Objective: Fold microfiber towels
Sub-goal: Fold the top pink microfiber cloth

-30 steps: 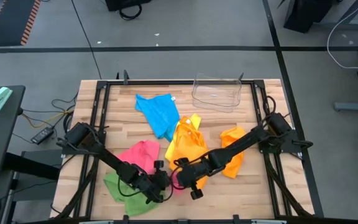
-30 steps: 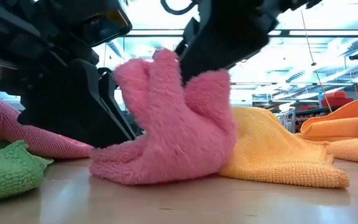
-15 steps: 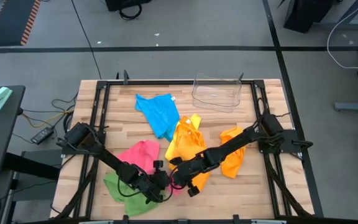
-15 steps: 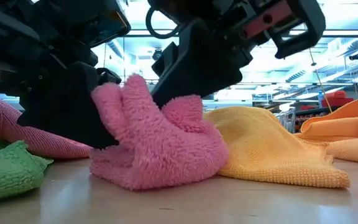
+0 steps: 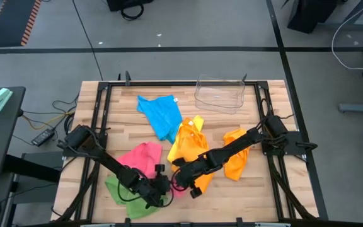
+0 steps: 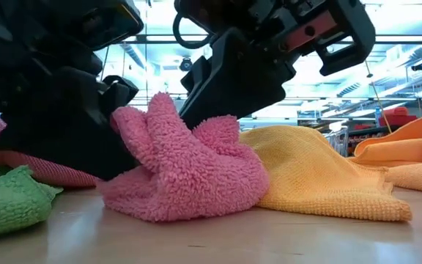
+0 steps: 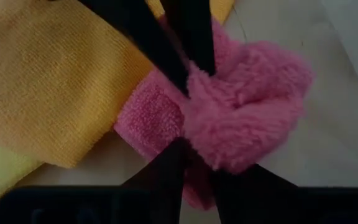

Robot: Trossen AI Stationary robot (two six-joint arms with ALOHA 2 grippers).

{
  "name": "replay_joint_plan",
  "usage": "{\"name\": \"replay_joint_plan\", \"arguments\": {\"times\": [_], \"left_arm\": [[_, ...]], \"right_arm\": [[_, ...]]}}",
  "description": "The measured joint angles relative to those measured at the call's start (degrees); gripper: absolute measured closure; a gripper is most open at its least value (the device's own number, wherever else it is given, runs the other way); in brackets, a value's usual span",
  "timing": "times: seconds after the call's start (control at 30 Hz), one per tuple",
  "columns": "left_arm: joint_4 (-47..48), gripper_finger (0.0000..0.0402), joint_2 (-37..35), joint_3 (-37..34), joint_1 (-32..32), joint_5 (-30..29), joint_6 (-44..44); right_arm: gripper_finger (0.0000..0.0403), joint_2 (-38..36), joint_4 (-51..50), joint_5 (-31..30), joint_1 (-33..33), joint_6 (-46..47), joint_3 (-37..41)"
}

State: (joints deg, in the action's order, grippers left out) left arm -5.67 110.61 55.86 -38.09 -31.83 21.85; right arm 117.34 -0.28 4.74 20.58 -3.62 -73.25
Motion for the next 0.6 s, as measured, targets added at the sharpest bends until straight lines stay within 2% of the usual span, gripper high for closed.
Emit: {"name": "replay_joint_plan", "arguments": {"times": [0.33, 0.6], "left_arm": [[6.4, 0.0297, -7.6, 0.0, -1.8, 0.2, 0.0], [2.6, 0.0312, -8.3, 0.0, -4.0, 0.4, 0.3]], "right_arm": [[0.0292, 0.0, -0.3, -1.7, -0.2, 0.6, 0.0], [0.0277, -0.5, 1.4, -2.5, -0.9, -0.1, 0.0]]}}
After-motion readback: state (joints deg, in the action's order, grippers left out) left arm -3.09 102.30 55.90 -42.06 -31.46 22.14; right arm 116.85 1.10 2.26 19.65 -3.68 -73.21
